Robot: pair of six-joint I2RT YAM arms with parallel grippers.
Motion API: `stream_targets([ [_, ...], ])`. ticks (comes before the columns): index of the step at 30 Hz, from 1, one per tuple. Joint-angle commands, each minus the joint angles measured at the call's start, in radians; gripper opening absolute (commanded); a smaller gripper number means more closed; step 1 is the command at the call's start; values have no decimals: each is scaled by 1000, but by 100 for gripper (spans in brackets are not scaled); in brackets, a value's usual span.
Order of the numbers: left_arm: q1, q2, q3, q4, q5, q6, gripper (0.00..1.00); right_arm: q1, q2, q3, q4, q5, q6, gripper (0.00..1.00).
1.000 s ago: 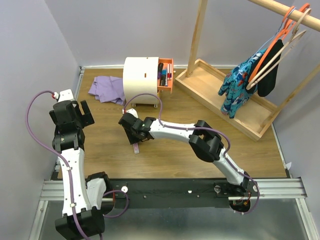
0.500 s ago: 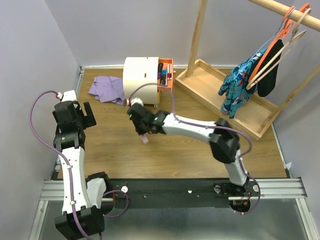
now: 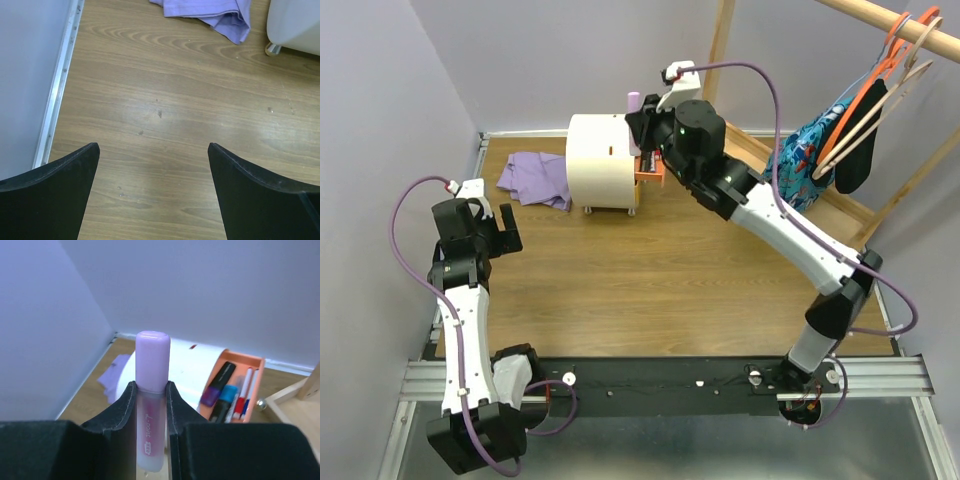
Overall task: Sort the stationery into containers
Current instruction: Place the pen in the drawer.
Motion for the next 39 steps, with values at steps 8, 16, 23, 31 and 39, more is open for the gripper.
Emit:
stream_targets([
  [8,-7,-6,25,-10,67,7,99,-185,268,218,-15,55,15,1],
  [16,-13,3,32,1,76,7,99,-208,348,241,-26,-4,29,3],
  [23,-13,17,35,22,79,10,99,-211,380,258,-50,-24,52,36],
  [31,-13,67,78,51,98,17,99,-231,367,241,-66,-33,73,50],
  [39,-39,159,118,132,173,30,99,-272,282,158,-60,56,26,36],
])
